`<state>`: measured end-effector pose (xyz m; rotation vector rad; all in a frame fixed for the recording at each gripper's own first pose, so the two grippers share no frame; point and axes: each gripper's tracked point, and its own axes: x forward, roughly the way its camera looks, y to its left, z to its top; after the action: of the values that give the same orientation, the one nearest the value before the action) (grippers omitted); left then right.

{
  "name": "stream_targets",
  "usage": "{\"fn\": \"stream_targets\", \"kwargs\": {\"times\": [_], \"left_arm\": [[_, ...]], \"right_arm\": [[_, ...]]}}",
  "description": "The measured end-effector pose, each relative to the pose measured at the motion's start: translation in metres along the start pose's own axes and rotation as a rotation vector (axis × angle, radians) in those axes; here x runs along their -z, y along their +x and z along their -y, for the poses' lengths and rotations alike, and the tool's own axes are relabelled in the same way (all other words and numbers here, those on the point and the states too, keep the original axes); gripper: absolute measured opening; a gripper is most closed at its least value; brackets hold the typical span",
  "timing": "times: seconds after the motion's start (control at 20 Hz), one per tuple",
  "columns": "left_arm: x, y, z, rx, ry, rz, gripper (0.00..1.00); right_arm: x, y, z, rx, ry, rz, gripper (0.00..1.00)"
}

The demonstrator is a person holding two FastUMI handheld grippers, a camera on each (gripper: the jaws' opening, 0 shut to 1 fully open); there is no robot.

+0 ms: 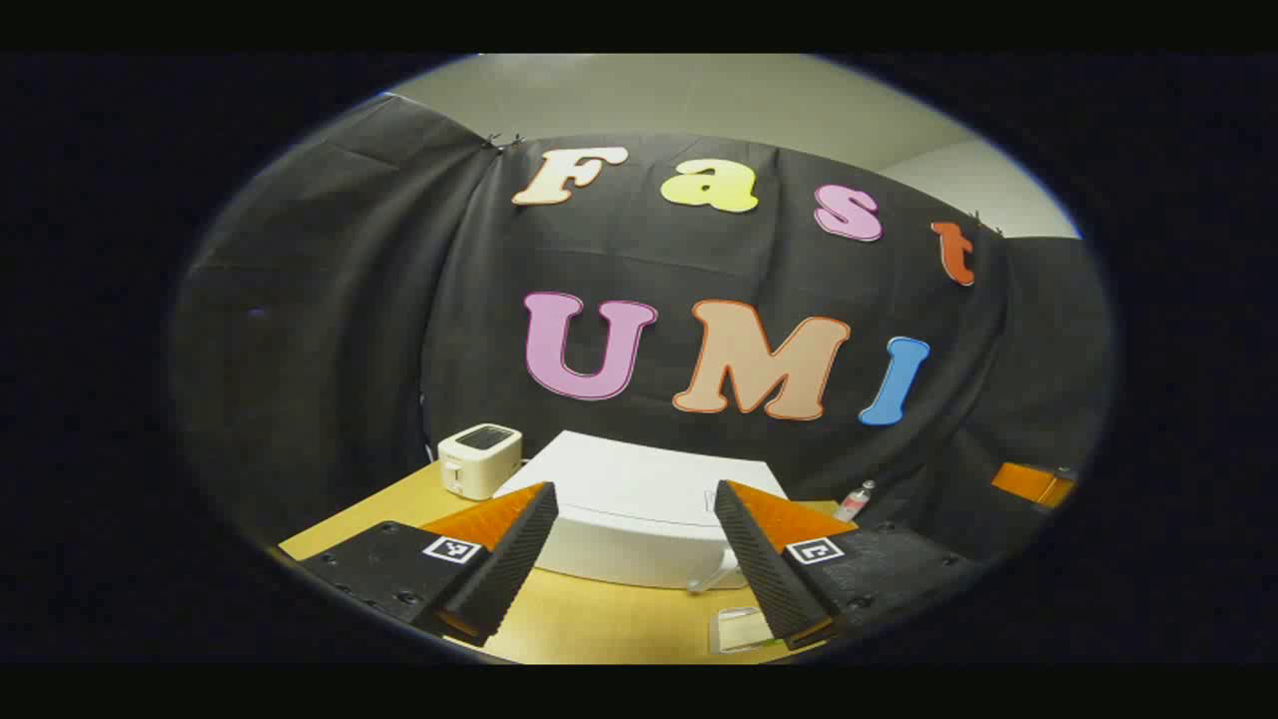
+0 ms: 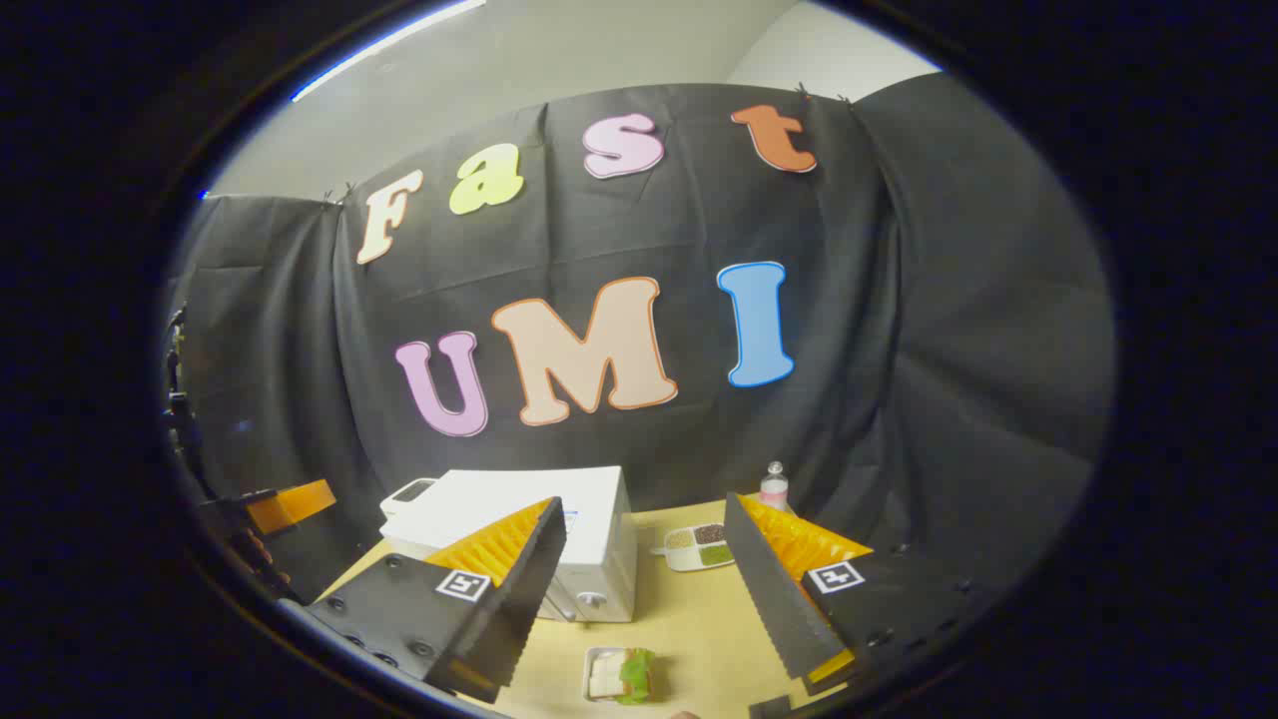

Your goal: Open the microwave oven with the left hand, put the food in, and close the microwave oven.

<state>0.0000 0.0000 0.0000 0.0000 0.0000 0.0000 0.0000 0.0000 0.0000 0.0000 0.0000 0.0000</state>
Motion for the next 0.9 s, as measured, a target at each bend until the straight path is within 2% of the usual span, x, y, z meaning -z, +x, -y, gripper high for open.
{"fn": "stream_targets", "kwargs": {"times": [0.25, 0.3, 0.35, 0.4, 0.85, 0.9], "left_arm": [[0.0, -0.002, -0.006, -0.03, 0.037, -0.004, 0.94], [0.0, -0.003, -0.005, -0.03, 0.047, -0.002, 0.99], [-0.002, -0.004, -0.005, -0.028, 0.055, 0.001, 0.99], [-0.004, -0.005, -0.004, -0.026, 0.061, 0.007, 0.94], [0.002, -0.003, 0.004, 0.005, 0.109, 0.013, 0.94], [0.006, -0.002, 0.006, 0.012, 0.11, 0.006, 0.89]], "right_arm": [[-0.006, 0.001, 0.005, -0.014, 0.021, 0.0, 0.99], [-0.008, 0.001, 0.006, -0.013, 0.025, 0.004, 0.99], [-0.009, 0.002, 0.008, -0.011, 0.028, 0.006, 0.99], [-0.01, 0.002, 0.009, -0.008, 0.028, 0.007, 0.99], [-0.015, 0.001, 0.01, 0.019, 0.008, 0.036, 0.99], [-0.016, 0.0, 0.011, 0.024, 0.004, 0.04, 0.99]]}}
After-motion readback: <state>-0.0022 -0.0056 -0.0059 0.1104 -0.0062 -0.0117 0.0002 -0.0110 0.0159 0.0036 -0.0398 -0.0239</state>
